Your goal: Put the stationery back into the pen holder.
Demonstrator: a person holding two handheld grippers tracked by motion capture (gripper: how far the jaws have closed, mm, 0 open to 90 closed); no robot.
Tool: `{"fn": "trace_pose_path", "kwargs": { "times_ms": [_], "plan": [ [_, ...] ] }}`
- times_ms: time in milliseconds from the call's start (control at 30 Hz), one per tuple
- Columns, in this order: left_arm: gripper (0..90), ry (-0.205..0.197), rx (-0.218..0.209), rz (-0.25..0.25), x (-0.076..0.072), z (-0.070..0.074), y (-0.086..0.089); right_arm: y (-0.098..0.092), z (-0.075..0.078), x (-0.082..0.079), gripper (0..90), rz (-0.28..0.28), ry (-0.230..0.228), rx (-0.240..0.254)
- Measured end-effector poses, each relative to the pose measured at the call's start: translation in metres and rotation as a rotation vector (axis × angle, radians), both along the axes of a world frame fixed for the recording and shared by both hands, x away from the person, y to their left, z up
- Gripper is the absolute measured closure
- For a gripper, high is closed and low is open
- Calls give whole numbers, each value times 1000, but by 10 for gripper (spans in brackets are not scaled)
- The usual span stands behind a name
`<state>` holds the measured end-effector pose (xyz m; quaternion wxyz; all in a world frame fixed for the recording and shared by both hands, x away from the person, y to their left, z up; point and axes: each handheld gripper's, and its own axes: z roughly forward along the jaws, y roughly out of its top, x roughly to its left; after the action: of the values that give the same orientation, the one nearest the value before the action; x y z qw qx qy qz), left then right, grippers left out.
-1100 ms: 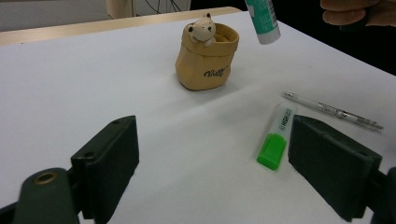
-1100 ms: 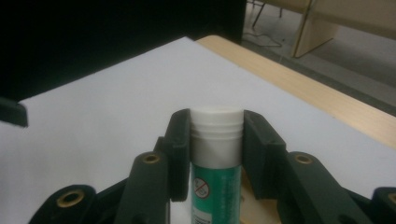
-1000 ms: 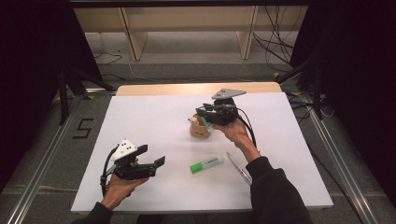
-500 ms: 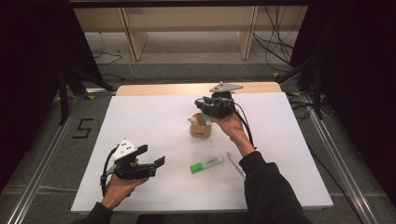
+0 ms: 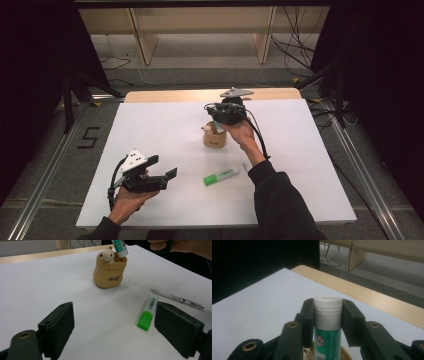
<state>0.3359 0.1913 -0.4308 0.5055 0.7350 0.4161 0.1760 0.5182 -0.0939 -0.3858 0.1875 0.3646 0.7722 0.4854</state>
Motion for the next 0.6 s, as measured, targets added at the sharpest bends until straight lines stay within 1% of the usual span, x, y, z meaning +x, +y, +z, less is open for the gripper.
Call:
{"fn": "trace_pose_path", "kwargs": {
  "times_ms": [100,200,400,600],
  "plan": [
    [158,-3,1,0,0,0,1,2,-3,2,656,-11,-3,-10],
    [158,-4,0,-1,0,0,1,2,-6,4,656,-25,8,-7],
    [158,-3,0,-2,0,0,0,3,-9,6,655,-35,8,-13],
    [158,-4,0,-1,0,0,0,6,-15,7,655,-37,23,-15]
  ]
}}
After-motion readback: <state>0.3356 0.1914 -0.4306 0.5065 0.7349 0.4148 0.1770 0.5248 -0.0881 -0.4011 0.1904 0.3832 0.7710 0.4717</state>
